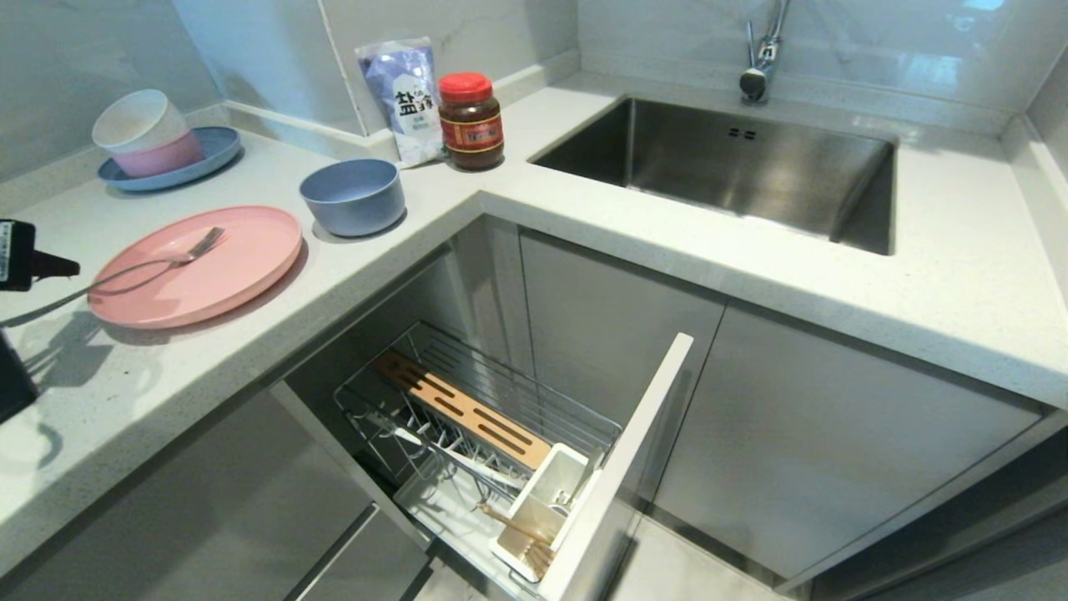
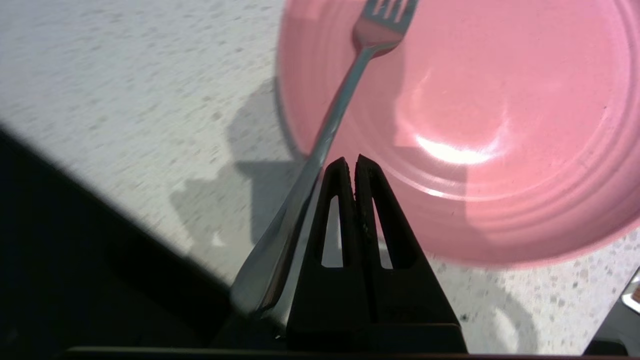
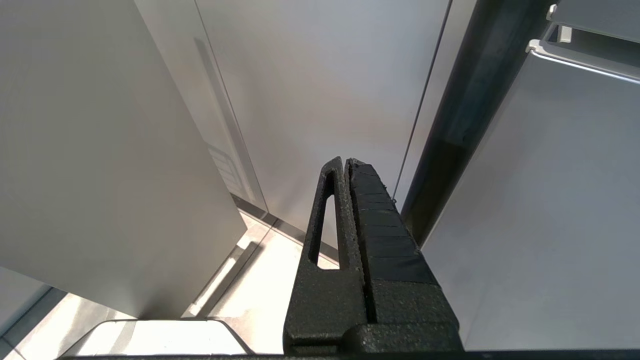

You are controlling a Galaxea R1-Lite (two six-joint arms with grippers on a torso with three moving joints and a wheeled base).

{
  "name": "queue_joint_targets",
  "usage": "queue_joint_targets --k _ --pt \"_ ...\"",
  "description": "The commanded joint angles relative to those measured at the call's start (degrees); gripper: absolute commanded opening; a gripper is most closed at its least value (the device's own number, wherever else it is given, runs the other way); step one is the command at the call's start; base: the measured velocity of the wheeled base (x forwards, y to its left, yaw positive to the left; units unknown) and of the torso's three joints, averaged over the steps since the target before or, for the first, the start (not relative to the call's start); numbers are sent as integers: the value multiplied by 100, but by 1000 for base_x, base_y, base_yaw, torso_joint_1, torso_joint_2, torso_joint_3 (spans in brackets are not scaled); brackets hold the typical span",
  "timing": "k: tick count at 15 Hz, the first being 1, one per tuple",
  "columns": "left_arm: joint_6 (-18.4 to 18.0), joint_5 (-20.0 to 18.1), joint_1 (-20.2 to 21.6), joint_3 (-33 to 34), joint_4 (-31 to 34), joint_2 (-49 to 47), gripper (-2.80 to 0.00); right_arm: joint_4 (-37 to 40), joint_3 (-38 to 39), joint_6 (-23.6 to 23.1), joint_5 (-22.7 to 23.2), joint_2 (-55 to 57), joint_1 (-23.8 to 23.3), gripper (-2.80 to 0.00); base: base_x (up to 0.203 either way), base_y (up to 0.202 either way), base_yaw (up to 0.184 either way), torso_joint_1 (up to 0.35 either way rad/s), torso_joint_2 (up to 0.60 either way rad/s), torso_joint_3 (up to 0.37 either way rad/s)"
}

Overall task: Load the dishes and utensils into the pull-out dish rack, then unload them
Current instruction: Pick up the fork and place it in the cupboard

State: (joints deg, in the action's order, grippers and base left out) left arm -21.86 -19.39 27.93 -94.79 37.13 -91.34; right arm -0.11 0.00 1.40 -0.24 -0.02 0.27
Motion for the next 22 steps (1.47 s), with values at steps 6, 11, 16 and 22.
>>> queue_joint_targets --k 6,11,16,22 --pt "15 -197 -95 189 -408 -222 0 -1 9 0 -2 -24 7 -280 0 0 0 0 0 0" --pt "15 -483 -183 249 -409 -253 0 2 9 0 -2 -24 0 -280 0 0 0 0 0 0" --pt "32 -768 -341 326 -400 -324 0 2 9 0 -2 -24 8 -280 0 0 0 0 0 0" --pt "209 -352 -471 249 -417 -462 0 0 9 0 -2 -24 8 -280 0 0 0 0 0 0"
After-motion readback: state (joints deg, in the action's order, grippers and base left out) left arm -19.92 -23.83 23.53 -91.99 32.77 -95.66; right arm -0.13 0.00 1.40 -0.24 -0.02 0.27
